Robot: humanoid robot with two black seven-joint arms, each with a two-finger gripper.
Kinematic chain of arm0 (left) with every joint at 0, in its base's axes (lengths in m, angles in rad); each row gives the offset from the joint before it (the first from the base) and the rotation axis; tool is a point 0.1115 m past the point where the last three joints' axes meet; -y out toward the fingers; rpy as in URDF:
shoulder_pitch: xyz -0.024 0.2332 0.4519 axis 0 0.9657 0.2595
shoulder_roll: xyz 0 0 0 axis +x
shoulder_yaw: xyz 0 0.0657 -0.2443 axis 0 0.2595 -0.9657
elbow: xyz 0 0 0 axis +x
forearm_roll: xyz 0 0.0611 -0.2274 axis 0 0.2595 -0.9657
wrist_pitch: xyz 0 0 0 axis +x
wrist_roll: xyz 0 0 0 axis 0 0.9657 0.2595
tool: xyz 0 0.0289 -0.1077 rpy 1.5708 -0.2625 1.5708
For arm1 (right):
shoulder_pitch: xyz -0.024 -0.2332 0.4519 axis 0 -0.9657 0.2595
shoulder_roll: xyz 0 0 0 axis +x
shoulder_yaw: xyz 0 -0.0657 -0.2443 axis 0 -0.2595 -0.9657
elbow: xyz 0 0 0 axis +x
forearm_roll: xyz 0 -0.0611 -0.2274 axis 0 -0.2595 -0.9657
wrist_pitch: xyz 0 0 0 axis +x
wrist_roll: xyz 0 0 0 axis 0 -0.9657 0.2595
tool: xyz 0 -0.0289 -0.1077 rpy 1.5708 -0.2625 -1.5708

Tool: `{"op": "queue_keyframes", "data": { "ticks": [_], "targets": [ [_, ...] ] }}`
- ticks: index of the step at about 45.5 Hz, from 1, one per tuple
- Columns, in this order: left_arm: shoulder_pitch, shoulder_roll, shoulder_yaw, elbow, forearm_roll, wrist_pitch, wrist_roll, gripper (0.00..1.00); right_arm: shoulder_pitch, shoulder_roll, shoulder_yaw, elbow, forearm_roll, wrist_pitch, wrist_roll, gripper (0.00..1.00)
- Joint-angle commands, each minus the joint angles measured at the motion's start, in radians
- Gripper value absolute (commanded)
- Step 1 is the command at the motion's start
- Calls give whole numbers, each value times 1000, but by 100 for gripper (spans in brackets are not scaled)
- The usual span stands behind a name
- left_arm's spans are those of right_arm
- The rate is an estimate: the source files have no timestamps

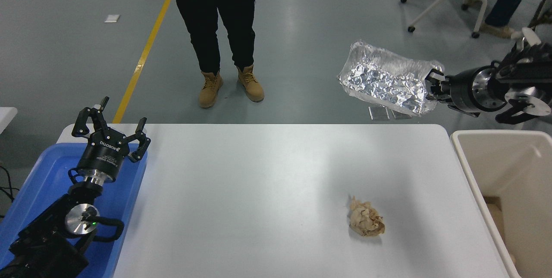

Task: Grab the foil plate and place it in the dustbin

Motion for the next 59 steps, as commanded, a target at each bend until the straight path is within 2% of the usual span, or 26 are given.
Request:
{"op": "queue_keyframes", "data": {
  "ticks": [1,24,38,59],
  "targets": [
    [0,0,0,0,0,1,0,98,122,-60,-27,8,-3,88,0,0],
    [0,1,0,0,0,1,0,98,105,-63,-30,-22,-12,75,-3,0],
    [0,0,0,0,0,1,0,98,-165,-69,-28,-416,23,62,-9,0],
    [0,0,0,0,0,1,0,98,-699,-55,-2,-964,263,47,-11,0]
  ]
}}
